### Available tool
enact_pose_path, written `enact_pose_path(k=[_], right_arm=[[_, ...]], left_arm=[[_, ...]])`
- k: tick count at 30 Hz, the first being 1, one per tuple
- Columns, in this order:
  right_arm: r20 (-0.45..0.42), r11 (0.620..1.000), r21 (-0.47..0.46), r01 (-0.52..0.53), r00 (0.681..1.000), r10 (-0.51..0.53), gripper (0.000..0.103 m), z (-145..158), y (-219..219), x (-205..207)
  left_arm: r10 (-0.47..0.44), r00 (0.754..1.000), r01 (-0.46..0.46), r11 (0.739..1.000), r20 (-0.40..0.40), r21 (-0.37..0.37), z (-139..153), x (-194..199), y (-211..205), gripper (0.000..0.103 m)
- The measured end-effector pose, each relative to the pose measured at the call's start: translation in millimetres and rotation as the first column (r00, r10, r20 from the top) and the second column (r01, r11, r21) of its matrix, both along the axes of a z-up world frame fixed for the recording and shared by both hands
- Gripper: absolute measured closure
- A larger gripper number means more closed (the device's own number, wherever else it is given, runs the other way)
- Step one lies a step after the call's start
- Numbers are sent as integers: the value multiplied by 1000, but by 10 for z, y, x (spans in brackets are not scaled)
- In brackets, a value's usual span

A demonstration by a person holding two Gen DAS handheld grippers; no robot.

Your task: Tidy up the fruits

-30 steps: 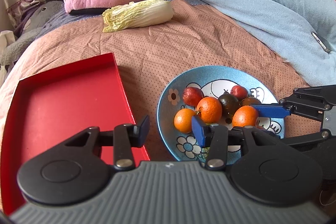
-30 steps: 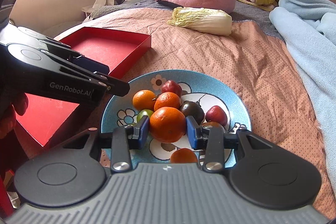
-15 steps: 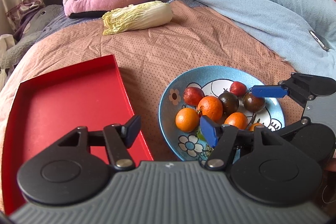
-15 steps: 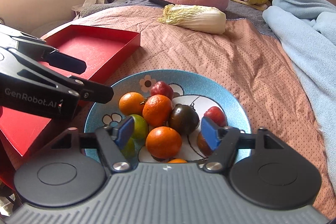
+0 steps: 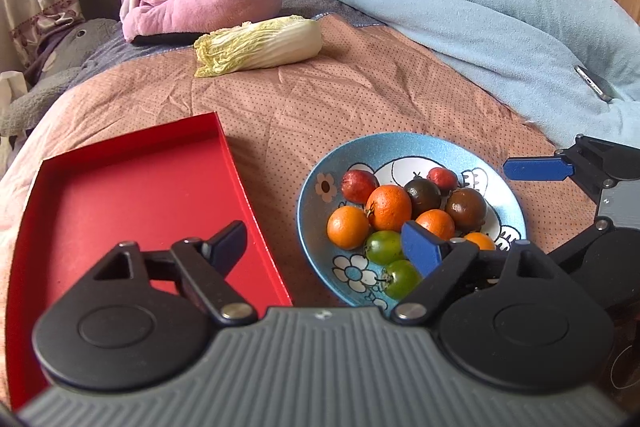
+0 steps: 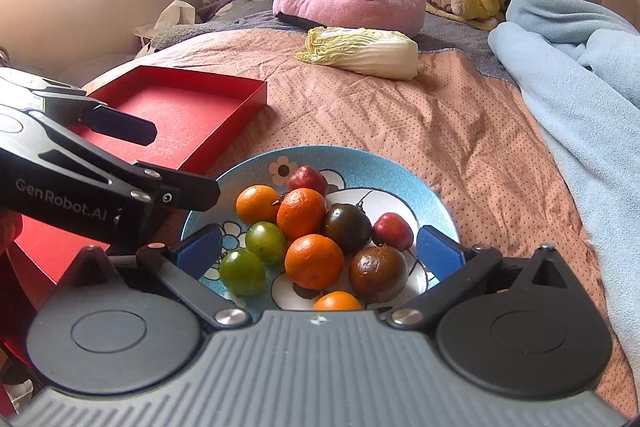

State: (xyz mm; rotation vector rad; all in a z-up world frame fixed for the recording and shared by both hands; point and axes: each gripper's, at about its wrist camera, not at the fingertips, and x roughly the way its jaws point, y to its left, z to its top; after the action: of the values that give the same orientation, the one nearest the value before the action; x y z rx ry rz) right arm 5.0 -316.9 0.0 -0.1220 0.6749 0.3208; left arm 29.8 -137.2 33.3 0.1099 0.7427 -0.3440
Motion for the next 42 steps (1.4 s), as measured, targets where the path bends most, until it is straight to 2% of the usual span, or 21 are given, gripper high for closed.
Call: enact_pose_path(k=[5,27,37,42], right_arm=[[-4,1000,14,24,1000,-24,0,61,-113,-133],[-33,998,-10,56,998,-56,0,215,-340,-628],[-54,996,-41,78,995,-80,0,235,-469,-876],[-67,995,-39,91,993,-94,0,246,-506,-961]], left_arm=[[-15,999,12,998,43,66,33,-129,-86,17],[-17,1000,16,999,17,36,137,-600,-124,17],[-46,996,41,997,76,68,205,-822,-219,17],[-73,995,69,995,67,66,210,-872,-232,17]])
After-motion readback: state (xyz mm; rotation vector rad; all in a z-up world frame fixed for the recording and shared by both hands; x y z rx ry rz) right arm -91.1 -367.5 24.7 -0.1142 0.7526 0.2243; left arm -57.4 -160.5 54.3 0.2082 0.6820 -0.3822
